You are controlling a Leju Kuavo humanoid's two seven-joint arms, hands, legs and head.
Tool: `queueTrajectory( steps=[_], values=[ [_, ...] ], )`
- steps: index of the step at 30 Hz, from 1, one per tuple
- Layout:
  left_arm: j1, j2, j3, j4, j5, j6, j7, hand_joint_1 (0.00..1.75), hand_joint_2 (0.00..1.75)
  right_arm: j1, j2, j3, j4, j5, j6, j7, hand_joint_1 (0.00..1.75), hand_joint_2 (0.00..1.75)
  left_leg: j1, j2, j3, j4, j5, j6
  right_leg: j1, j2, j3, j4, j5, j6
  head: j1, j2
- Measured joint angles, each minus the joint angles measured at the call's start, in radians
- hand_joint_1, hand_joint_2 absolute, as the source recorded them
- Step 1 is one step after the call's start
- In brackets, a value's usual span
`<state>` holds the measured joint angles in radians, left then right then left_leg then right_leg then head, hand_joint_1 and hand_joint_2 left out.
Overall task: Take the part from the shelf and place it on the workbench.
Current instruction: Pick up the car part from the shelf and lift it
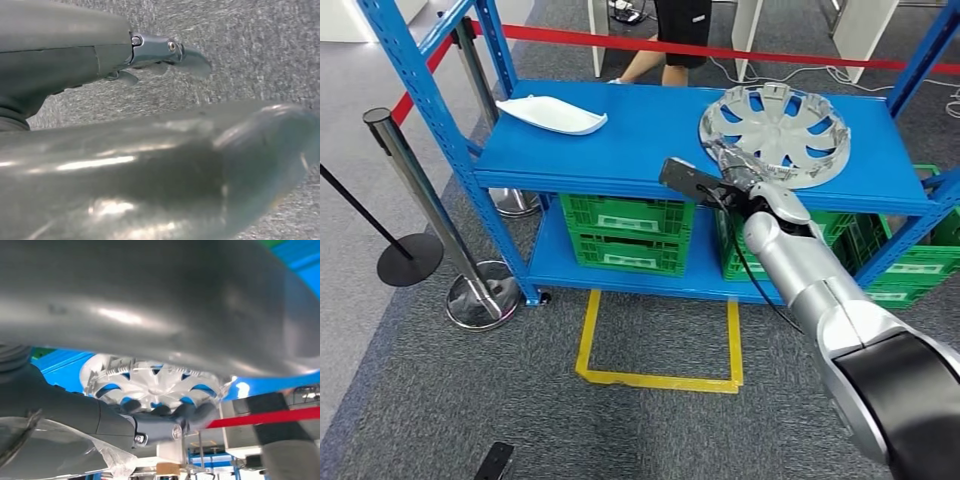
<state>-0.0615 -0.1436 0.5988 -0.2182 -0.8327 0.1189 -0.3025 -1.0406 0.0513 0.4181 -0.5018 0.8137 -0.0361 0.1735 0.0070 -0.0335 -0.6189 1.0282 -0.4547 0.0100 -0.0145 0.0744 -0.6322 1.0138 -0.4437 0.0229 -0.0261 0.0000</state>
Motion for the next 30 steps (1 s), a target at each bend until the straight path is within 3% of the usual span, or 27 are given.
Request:
queueTrajectory(
  steps=[2,5,7,8,9,11,13,16,18,21,22,23,24,26,27,28,30],
  values=[
    [0.000,0.000,0.000,0.000,-0.001,-0.001,0.000,0.00,0.00,-0.003,0.000,0.000,0.001,0.006,-0.006,0.005,0.00,0.00,0.003,0.012,0.005,-0.009,0.008,0.014,0.001,-0.017,-0.016,0.024,-0.019,0.011,0.003,0.000],
    [-0.002,0.000,0.003,0.000,-0.003,-0.002,0.001,0.00,0.00,-0.008,0.000,0.004,0.002,0.036,-0.025,0.016,0.00,0.00,0.002,0.026,0.008,-0.015,0.012,0.025,0.002,-0.058,-0.099,0.194,-0.102,0.018,0.012,0.000],
    [-0.002,0.000,0.006,0.000,-0.005,-0.005,0.002,0.00,0.00,-0.003,0.000,0.010,0.003,0.042,-0.014,0.002,0.00,0.00,0.001,0.032,0.008,-0.015,0.011,0.027,0.002,-0.065,-0.142,0.284,-0.123,0.020,0.013,0.000],
    [-0.002,0.000,0.007,0.000,-0.006,-0.006,0.002,0.00,0.00,0.000,0.000,0.013,0.004,0.039,-0.002,-0.009,0.00,0.00,0.000,0.034,0.008,-0.014,0.011,0.027,0.003,-0.066,-0.141,0.281,-0.110,0.018,0.013,0.000],
    [-0.002,-0.001,0.009,0.000,-0.007,-0.007,0.002,0.00,0.00,0.000,0.000,0.016,0.004,0.036,0.009,-0.021,0.00,0.00,-0.001,0.034,0.008,-0.014,0.011,0.027,0.003,-0.066,-0.117,0.234,-0.081,0.014,0.013,0.000],
    [-0.003,-0.001,0.010,0.000,-0.008,-0.007,0.002,0.00,0.00,-0.004,0.001,0.024,0.004,0.034,0.019,-0.037,0.00,0.00,-0.006,0.034,0.008,-0.012,0.010,0.024,0.008,-0.072,-0.038,0.090,-0.024,-0.002,0.013,0.000],
    [-0.003,-0.003,0.012,0.000,-0.010,-0.008,0.002,0.00,0.00,-0.009,0.005,0.032,0.003,0.035,0.021,-0.042,0.00,0.00,-0.008,0.034,0.005,-0.010,0.011,0.017,0.014,-0.078,0.013,0.001,-0.005,-0.014,0.012,0.000],
    [-0.003,-0.004,0.012,0.000,-0.012,-0.008,0.002,0.00,0.00,-0.006,0.010,0.039,0.003,0.036,0.024,-0.044,0.00,0.00,-0.007,0.036,0.004,-0.010,0.013,0.002,0.013,-0.078,0.021,-0.014,-0.002,-0.020,0.012,0.000],
    [-0.003,-0.003,0.013,0.000,-0.013,-0.008,0.001,0.00,0.00,-0.008,0.011,0.042,0.003,0.030,0.034,-0.056,0.00,0.00,-0.006,0.034,-0.010,0.026,-0.017,-0.009,0.006,-0.079,0.026,-0.022,0.003,-0.025,0.010,0.000],
    [-0.002,0.000,0.016,0.000,-0.015,-0.014,0.001,0.00,0.00,-0.002,0.021,0.054,0.004,0.017,0.071,-0.096,0.00,0.00,0.001,0.033,-0.086,0.210,-0.109,-0.025,0.003,-0.077,0.026,-0.023,0.005,-0.029,0.008,0.000],
    [-0.002,0.001,0.017,0.000,-0.016,-0.016,0.000,0.00,0.00,0.004,0.024,0.061,0.004,0.017,0.079,-0.105,0.00,0.00,0.003,0.033,-0.108,0.261,-0.124,-0.028,0.003,-0.076,0.026,-0.023,0.005,-0.029,0.008,0.000],
    [-0.002,0.002,0.017,0.000,-0.016,-0.018,0.000,0.00,0.00,0.009,0.026,0.068,0.004,0.018,0.082,-0.111,0.00,0.00,0.003,0.033,-0.112,0.272,-0.118,-0.029,0.003,-0.075,0.026,-0.022,0.005,-0.028,0.008,0.000],
    [-0.001,0.002,0.017,0.000,-0.017,-0.019,0.000,0.00,0.00,0.014,0.027,0.074,0.004,0.022,0.083,-0.113,0.00,0.00,0.004,0.033,-0.097,0.243,-0.094,-0.030,0.003,-0.075,0.025,-0.021,0.005,-0.028,0.008,0.000],
    [-0.001,0.004,0.018,0.000,-0.018,-0.020,-0.001,0.00,0.00,0.017,0.030,0.090,0.004,0.034,0.079,-0.112,0.00,0.00,0.007,0.033,-0.031,0.112,-0.030,-0.031,0.003,-0.074,0.025,-0.016,0.002,-0.023,0.008,0.000],
    [-0.001,0.004,0.018,0.000,-0.019,-0.020,-0.001,0.00,0.00,0.016,0.031,0.098,0.004,0.042,0.073,-0.107,0.00,0.00,0.007,0.031,-0.001,0.051,-0.013,-0.028,0.005,-0.073,0.022,-0.012,0.001,-0.019,0.008,0.000],
    [-0.001,0.004,0.018,0.000,-0.019,-0.020,-0.001,0.00,0.00,0.016,0.033,0.106,0.004,0.052,0.063,-0.098,0.00,0.00,0.007,0.030,0.016,0.014,-0.006,-0.024,0.007,-0.072,0.020,-0.010,0.001,-0.013,0.009,0.000],
    [0.000,0.002,0.018,0.000,-0.021,-0.020,-0.001,0.00,0.00,0.017,0.034,0.124,0.004,0.074,0.036,-0.071,0.00,0.00,0.003,0.029,0.021,-0.004,-0.010,-0.011,0.009,-0.070,0.015,-0.009,0.003,-0.002,0.009,0.000]
  ],
)
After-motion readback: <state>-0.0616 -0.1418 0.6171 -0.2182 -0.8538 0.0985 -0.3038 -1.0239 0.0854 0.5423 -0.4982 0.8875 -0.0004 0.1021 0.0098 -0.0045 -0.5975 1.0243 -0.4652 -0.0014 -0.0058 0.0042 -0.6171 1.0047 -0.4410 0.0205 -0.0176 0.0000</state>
